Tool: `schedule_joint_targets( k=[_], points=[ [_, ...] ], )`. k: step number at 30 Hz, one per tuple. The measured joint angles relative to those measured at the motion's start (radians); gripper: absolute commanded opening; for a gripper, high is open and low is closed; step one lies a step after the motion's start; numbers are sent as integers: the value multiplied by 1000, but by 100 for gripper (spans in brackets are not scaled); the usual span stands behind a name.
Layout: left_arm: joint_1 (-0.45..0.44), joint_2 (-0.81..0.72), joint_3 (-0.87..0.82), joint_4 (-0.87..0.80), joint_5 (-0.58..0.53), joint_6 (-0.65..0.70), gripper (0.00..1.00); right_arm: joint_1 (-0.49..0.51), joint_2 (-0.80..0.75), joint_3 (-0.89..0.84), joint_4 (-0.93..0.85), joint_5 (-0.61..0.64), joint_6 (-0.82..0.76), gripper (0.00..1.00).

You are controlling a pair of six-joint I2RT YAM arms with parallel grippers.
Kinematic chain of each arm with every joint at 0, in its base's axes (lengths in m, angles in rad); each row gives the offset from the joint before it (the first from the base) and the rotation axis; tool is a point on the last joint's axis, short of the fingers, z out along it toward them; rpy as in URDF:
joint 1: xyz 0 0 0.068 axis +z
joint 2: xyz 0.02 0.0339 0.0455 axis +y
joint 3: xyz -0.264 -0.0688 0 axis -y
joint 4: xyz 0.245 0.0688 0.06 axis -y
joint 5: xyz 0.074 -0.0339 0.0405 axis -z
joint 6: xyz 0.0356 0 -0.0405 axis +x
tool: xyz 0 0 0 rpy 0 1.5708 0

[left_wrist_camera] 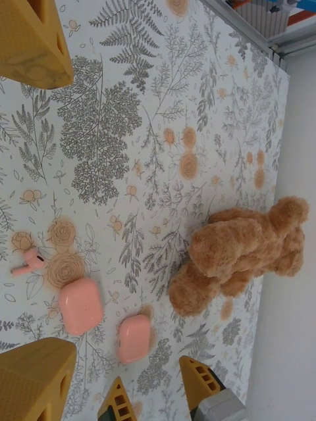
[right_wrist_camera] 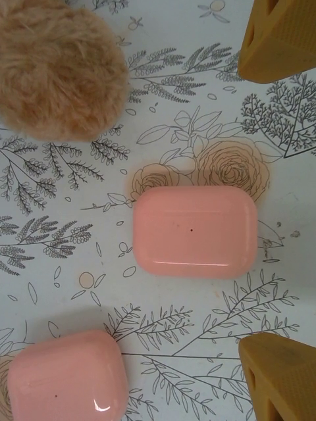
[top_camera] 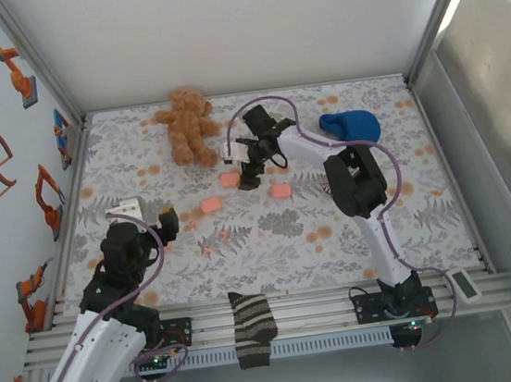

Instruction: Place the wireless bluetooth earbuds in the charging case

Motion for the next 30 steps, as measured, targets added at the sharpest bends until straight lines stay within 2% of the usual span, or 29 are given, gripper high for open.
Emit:
schedule_joint_targets(
  k=[16,30],
  points=[
    [35,45,0,5,38,3,96,32,176,288,-272,60,-52,90],
    [51,64,0,15,62,3,96,48,241,389,-388,90,-107,73]
  ],
)
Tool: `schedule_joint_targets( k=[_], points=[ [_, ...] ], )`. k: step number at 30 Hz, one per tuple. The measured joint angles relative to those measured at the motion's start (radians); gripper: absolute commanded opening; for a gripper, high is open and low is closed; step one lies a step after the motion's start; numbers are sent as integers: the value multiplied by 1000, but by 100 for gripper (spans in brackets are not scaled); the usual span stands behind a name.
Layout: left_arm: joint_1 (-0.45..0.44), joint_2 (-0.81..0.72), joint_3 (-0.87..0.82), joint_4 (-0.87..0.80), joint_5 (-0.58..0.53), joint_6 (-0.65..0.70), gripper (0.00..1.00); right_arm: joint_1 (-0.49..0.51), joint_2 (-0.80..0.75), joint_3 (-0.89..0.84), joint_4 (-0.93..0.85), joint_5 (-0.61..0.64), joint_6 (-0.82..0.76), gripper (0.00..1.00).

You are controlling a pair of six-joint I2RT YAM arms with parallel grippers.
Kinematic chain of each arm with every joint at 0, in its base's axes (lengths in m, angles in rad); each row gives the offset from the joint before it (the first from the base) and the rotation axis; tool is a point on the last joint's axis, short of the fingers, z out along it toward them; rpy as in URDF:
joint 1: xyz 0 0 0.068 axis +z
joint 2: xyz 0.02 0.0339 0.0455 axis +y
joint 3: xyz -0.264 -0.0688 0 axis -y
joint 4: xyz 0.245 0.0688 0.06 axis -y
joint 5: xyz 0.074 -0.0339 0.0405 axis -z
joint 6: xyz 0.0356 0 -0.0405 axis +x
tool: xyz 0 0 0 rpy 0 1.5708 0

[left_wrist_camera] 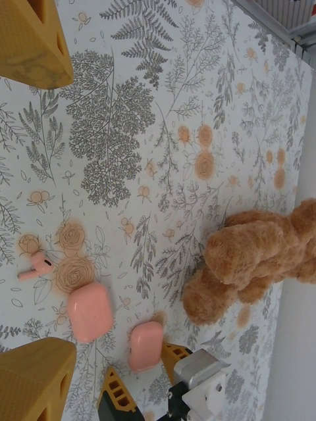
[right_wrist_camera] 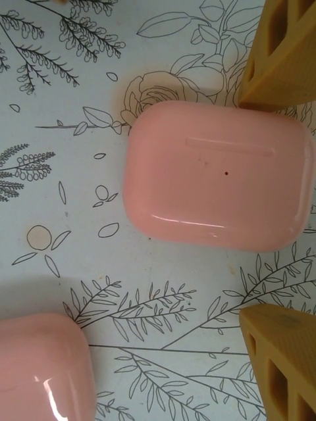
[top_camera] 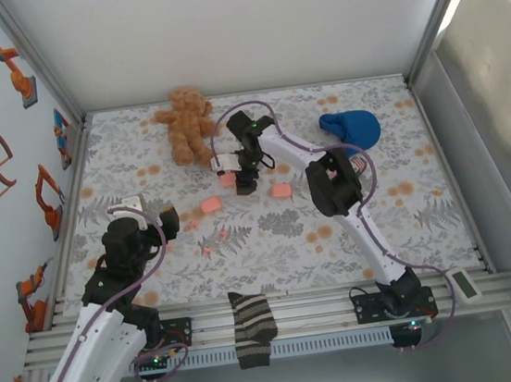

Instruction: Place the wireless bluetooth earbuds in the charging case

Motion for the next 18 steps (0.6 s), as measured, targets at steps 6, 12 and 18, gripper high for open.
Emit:
schedule_joint_targets(
  k=[6,12,18],
  points=[
    [6,2,0,5,13,0,96,2,0,0,-3,1,-2,69],
    [10,6,0,9,20,0,96,4,0,2,-3,1,-2,67],
    [14,8,0,12,24,0,96,5,11,21,6,3,-2,60]
  ],
)
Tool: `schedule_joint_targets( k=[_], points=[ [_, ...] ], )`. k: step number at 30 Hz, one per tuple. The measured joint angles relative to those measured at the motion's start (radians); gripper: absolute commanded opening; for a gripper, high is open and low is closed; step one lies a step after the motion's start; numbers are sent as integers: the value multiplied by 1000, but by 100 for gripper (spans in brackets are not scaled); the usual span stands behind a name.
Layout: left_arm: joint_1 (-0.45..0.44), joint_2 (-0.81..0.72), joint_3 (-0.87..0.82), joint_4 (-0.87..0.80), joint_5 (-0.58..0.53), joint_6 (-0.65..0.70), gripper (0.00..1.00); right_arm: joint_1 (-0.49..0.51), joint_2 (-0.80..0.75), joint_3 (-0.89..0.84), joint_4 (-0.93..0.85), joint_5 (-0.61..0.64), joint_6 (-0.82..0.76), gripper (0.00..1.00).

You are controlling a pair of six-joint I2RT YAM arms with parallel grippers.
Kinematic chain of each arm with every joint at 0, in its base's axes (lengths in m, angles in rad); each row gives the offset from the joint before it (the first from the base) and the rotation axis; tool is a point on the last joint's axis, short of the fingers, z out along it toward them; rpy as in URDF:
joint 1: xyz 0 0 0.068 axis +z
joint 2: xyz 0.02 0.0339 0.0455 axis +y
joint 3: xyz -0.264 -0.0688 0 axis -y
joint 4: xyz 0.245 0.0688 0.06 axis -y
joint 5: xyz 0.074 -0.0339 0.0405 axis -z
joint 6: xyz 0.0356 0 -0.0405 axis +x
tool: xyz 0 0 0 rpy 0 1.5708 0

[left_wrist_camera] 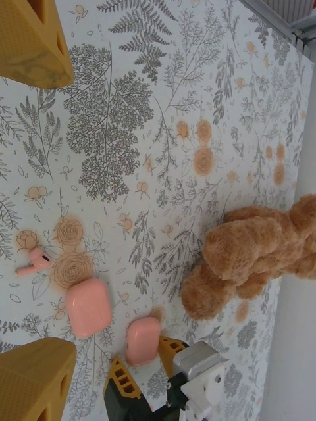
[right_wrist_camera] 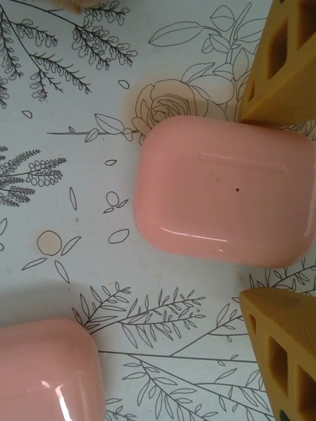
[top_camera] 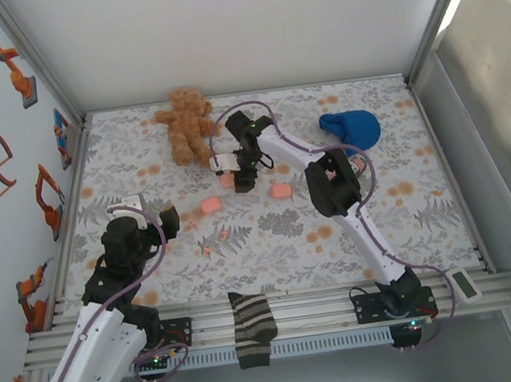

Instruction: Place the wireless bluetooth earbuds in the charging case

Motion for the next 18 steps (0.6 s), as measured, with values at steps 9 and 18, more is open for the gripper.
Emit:
schedule_joint_targets(
  k=[9,18],
  points=[
    [5,0,0,0,8,0,96,0,1,1,18,0,5,43],
    [7,0,0,1,21,-1,96,0,-49,-96,95,2,16,41]
  ],
)
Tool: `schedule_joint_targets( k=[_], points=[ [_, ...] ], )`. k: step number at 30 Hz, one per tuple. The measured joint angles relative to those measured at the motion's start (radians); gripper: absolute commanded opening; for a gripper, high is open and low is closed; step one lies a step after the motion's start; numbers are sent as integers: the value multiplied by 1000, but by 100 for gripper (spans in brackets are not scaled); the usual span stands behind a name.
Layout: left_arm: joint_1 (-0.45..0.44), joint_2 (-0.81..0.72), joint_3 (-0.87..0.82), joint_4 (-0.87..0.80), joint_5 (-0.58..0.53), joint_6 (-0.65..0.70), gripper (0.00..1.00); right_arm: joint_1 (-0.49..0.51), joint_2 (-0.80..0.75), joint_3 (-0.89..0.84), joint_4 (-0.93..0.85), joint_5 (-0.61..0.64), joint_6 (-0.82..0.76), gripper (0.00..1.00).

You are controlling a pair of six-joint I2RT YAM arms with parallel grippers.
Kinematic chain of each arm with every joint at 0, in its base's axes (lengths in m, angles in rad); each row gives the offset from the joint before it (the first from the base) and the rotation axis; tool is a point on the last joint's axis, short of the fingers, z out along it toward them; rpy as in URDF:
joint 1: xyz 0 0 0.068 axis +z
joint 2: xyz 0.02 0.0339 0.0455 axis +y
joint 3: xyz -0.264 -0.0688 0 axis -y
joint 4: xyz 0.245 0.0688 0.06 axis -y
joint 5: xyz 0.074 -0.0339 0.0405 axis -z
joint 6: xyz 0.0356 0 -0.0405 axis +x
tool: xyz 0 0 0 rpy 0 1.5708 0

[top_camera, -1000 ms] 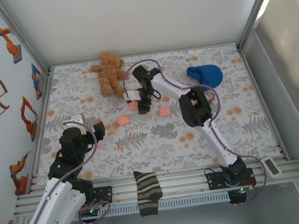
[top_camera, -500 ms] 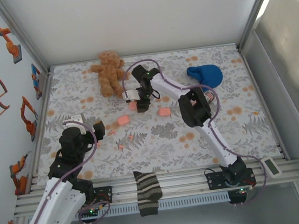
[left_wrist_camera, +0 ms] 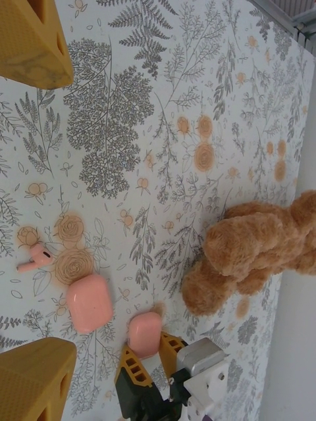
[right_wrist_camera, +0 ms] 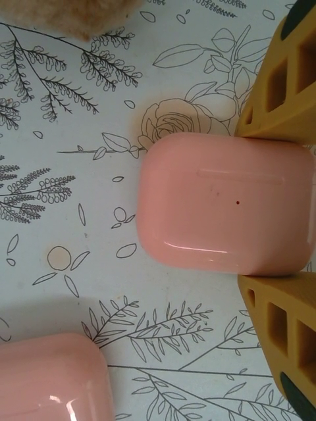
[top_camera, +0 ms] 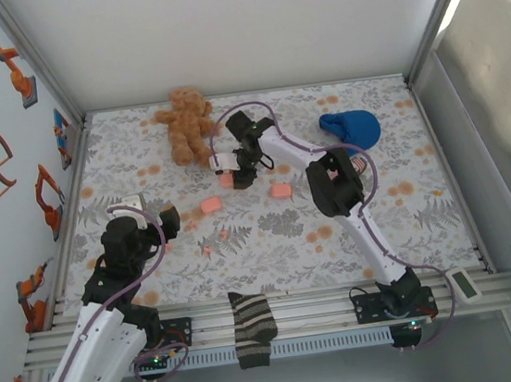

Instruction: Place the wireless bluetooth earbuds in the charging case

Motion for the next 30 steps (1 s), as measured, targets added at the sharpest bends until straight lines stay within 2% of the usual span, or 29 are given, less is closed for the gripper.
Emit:
schedule_joint_targets(
  k=[7,16,23,30],
  points=[
    [4,0,10,12,33,-4,96,0,-153,-198,92,21,11,39],
    [11,63,84,43,192,-23,99,0,-575,-604,332,56,65,39],
    [13,192,203,113,439,-70,98,14,-853,-848,465,101,106,39],
    [13,364,312,223,736,-170,87,47,-1038,-963,501,133,118,39]
  ],
)
